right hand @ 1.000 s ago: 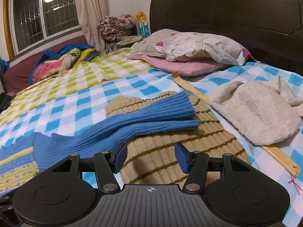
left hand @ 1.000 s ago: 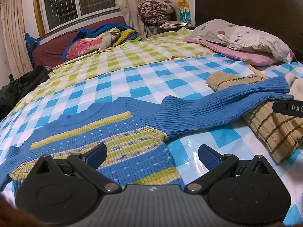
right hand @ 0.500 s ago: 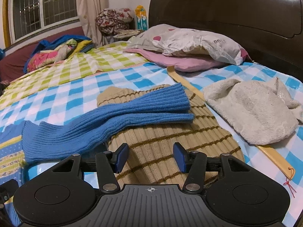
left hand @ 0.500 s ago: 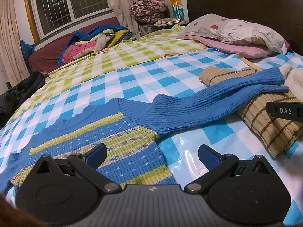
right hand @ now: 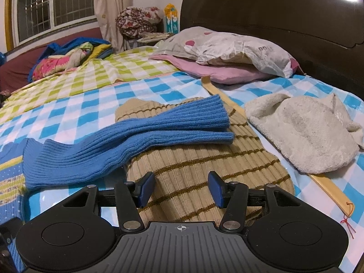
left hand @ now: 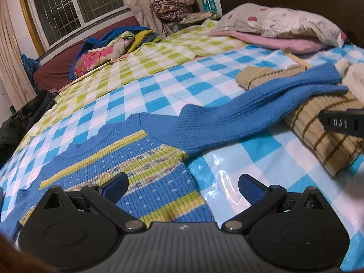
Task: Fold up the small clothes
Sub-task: 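Move the right gripper to the sleeve cuff lying on the beige mat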
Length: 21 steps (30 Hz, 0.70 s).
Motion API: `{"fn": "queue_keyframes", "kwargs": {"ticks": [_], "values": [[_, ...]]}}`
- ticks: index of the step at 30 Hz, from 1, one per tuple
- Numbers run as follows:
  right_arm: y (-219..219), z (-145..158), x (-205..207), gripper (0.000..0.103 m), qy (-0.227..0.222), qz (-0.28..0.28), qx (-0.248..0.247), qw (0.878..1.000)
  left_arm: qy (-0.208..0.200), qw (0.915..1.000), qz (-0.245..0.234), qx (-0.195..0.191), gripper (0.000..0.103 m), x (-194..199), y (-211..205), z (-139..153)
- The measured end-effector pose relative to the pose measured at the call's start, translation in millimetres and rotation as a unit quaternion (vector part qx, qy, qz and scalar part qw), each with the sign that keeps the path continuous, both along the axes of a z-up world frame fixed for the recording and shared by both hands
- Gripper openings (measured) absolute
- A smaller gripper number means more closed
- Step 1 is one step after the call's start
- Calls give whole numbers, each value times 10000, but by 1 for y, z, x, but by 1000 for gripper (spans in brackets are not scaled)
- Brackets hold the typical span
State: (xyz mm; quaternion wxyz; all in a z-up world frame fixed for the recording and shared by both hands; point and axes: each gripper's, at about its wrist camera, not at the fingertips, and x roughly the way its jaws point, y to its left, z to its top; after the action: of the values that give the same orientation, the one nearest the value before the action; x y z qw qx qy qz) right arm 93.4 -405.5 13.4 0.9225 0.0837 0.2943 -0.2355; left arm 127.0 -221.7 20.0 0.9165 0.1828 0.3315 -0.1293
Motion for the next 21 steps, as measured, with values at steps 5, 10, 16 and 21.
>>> {"fn": "queue_keyframes", "kwargs": {"ticks": [5, 10, 16, 21], "values": [[0, 0, 0, 50, -10, -4, 28, 10000, 124, 9999, 15, 90, 103, 0, -3, -5], [-1, 0, 0, 50, -9, 1, 7, 10000, 175, 9998, 40, 92, 103, 1, -4, -5], [-1, -1, -1, 50, -14, -1, 19, 10000, 244, 9996, 77, 90, 103, 2, -3, -7], [-1, -1, -1, 50, -15, -1, 22, 10000, 263, 9996, 82, 83, 103, 2, -3, -7]]}}
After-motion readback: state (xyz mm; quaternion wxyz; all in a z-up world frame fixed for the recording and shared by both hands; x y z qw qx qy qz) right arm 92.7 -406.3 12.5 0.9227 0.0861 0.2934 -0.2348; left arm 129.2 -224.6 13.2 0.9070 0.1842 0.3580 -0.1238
